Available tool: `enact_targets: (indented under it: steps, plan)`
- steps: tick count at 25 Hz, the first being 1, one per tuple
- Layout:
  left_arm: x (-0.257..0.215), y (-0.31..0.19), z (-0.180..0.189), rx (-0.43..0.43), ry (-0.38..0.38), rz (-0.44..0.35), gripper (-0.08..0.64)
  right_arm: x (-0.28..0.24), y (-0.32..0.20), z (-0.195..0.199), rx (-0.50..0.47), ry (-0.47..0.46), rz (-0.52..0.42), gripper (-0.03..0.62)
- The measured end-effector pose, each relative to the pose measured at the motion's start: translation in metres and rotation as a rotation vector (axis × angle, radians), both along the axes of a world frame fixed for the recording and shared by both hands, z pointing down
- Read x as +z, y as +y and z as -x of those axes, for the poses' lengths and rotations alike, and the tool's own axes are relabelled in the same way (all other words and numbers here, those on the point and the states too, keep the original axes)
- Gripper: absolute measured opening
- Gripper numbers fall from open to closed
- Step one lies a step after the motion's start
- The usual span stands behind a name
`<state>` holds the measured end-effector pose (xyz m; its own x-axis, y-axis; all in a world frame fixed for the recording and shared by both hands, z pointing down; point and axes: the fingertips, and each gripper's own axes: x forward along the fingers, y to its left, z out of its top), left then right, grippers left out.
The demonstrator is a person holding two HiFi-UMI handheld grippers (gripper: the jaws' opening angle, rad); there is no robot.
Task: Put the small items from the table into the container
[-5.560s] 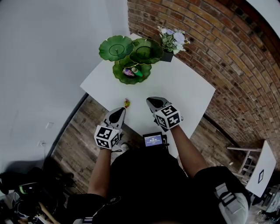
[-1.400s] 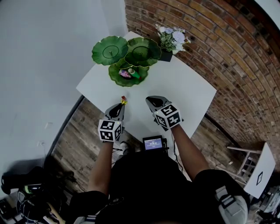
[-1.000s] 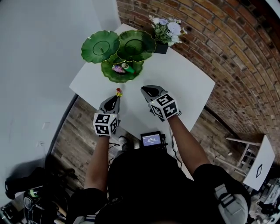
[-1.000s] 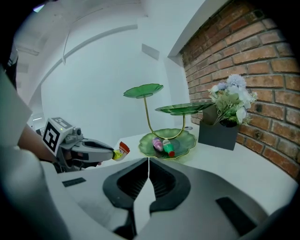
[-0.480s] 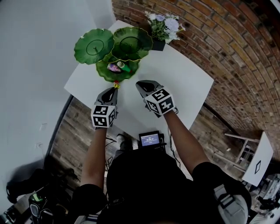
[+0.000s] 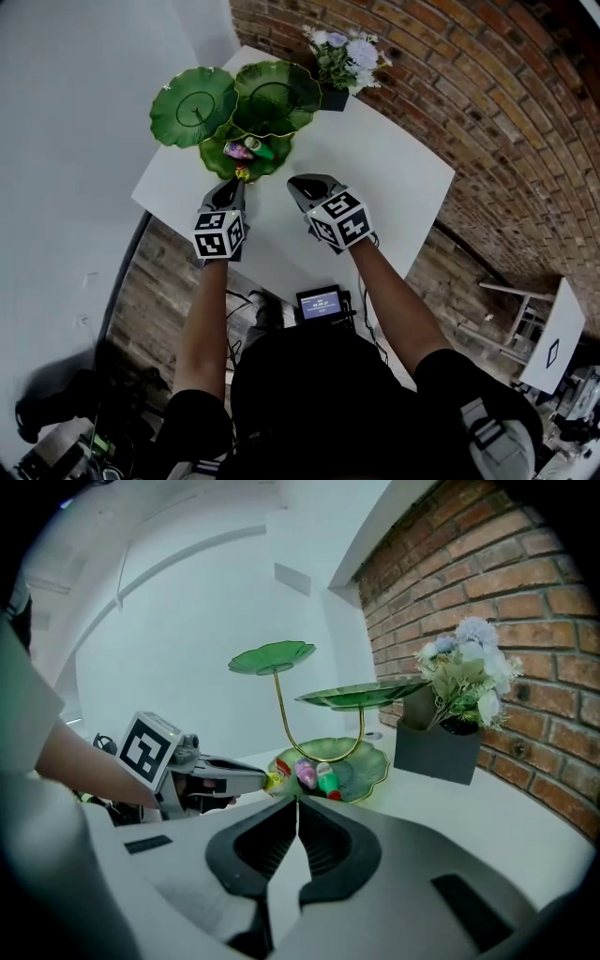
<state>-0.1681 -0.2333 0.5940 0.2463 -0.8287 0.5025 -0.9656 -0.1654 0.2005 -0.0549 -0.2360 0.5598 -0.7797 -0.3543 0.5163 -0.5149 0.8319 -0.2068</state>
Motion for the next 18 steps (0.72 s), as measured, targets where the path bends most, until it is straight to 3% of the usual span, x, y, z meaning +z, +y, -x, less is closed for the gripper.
enact_targets:
  steps: [13,18]
  plan:
    - [0.008,-0.011,0.000,0.018,-0.005,0.032,0.037,0.000,-0.006,0.004,0.023,-0.025,0.000,0.021]
    - [0.005,-0.012,0.000,0.015,0.005,0.027,0.068,0.001,-0.005,0.003,0.024,-0.023,0.005,0.021]
